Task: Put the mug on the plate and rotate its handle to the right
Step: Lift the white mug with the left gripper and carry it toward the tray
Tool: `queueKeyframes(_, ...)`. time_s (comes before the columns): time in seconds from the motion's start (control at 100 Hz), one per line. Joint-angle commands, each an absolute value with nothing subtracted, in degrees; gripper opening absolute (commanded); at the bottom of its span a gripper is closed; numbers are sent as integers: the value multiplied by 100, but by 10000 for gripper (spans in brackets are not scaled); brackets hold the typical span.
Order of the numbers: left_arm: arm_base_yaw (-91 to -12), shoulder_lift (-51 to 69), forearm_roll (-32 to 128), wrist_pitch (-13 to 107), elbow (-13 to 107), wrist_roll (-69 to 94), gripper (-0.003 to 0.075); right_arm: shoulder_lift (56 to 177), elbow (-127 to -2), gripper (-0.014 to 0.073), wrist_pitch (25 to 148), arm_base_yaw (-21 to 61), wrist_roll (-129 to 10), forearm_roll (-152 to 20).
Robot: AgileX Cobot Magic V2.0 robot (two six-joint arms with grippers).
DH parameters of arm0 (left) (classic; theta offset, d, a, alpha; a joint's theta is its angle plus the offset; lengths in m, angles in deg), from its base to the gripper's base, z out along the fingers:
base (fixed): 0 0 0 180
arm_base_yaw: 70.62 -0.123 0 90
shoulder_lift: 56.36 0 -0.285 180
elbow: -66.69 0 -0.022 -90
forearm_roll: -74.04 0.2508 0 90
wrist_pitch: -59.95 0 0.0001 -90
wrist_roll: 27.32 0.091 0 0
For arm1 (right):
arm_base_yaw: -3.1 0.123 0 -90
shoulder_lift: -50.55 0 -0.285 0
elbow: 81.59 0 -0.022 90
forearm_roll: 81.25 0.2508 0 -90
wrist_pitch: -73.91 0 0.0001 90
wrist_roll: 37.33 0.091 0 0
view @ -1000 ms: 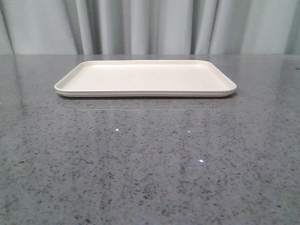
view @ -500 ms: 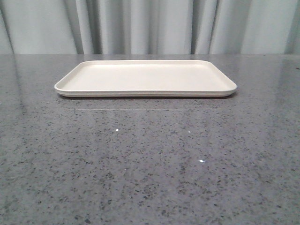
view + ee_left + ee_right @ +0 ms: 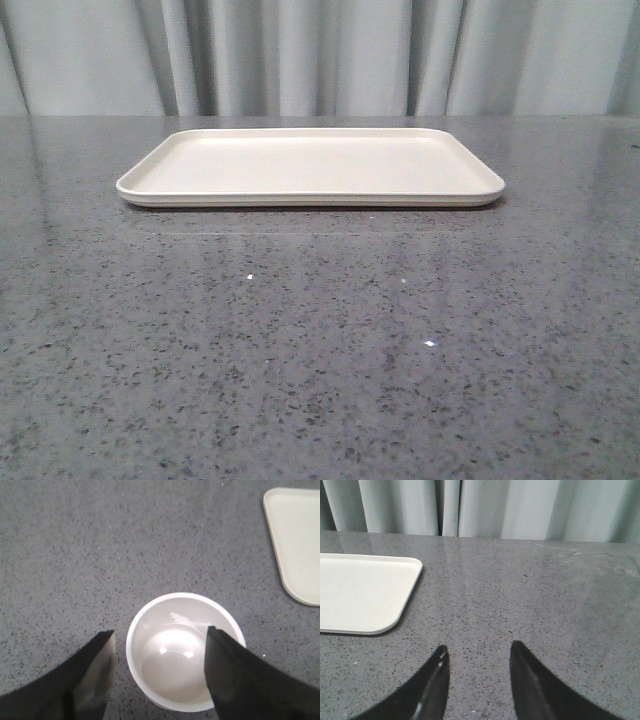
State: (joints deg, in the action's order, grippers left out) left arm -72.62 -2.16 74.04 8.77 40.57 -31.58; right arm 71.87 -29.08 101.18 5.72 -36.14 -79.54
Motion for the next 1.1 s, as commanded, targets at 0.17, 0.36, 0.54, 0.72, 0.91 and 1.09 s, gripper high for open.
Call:
queueKeyframes(0.17,-7278,468,7404,971,4349,-3326,386,7304,-3121,307,9722,582,-3634,-7955)
queueKeyframes(0.36,-7278,674,7474,971,4349,-3326,386,7304,-3121,307,9714,582,-3634,-7949)
queueKeyframes(0.54,-7278,881,7540,958,4349,-3326,386,7304,-3121,307,9710,582,-3634,-7949)
queueKeyframes(0.72,-7278,1112,7553,998,4349,-3326,386,7304,-3121,307,9704,582,-3634,-7949)
queueKeyframes(0.91,-7278,1322,7590,1021,4349,-3326,386,7304,-3121,307,9704,582,-3634,-7949)
queueKeyframes(1.09,-7278,1461,7590,1029,4349,-3326,372,7304,-3121,307,9704,582,-3634,-7949)
